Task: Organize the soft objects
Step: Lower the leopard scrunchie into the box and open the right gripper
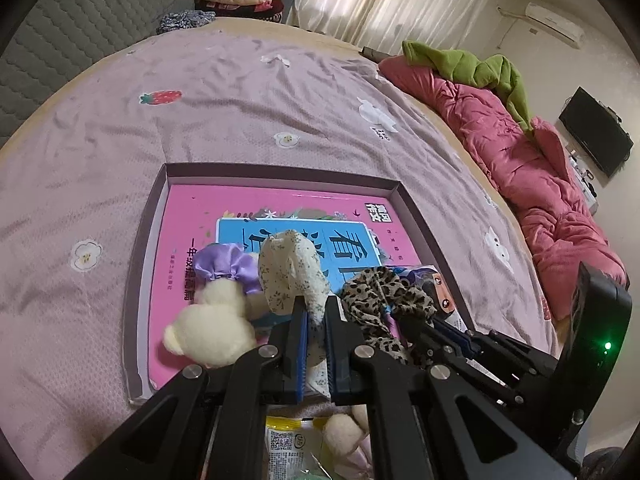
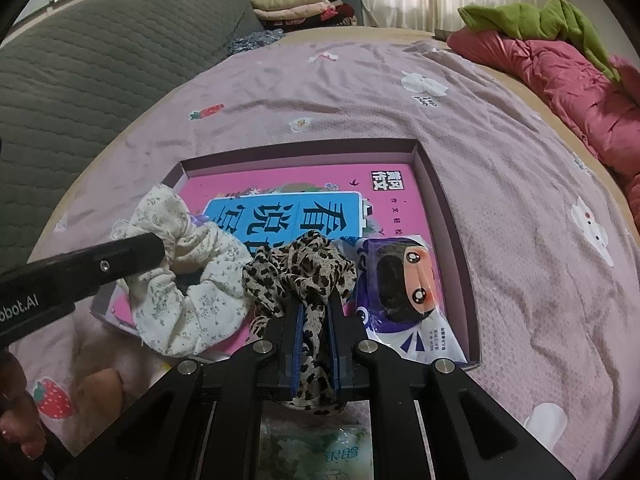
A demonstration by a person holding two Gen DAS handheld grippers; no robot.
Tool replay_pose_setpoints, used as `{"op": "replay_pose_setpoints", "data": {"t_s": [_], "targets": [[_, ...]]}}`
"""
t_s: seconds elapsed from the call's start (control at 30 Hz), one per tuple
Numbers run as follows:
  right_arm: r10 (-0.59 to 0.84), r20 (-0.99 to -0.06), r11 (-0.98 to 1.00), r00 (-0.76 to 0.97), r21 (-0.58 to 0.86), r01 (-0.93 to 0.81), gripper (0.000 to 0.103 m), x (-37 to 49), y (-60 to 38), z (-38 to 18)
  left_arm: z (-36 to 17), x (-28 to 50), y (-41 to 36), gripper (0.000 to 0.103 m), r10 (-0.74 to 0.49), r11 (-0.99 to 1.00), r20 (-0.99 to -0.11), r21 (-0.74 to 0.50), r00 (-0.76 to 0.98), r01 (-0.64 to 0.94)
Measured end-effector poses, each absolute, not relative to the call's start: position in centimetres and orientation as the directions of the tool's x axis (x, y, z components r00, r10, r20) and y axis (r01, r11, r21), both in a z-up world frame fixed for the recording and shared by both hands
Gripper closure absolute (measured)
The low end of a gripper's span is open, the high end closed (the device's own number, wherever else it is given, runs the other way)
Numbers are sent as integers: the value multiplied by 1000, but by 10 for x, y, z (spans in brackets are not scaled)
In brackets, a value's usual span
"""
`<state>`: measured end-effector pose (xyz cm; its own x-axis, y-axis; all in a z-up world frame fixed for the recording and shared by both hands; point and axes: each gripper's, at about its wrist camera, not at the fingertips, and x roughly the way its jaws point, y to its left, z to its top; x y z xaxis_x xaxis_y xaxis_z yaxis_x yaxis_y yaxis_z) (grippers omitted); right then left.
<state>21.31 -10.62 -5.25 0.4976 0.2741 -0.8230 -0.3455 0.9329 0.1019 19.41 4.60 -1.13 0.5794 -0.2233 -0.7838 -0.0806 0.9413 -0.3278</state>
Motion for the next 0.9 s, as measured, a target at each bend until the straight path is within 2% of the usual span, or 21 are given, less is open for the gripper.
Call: {"op": "replay_pose_setpoints", "data": {"t_s": [0.3, 0.67, 0.9], "targets": [[249, -819, 943, 516, 84, -322, 83, 211, -116, -49, -16, 195, 45, 95, -221, 946, -799, -315, 560, -77], [223, -822, 951, 524, 67, -300, 79, 210, -129, -48, -24, 195, 42, 95, -217, 950, -812, -304, 542, -75], [242, -810, 951, 534, 91, -294, 65, 207, -134, -42, -28, 193, 48, 95, -217, 947, -815, -310, 538, -88]]}}
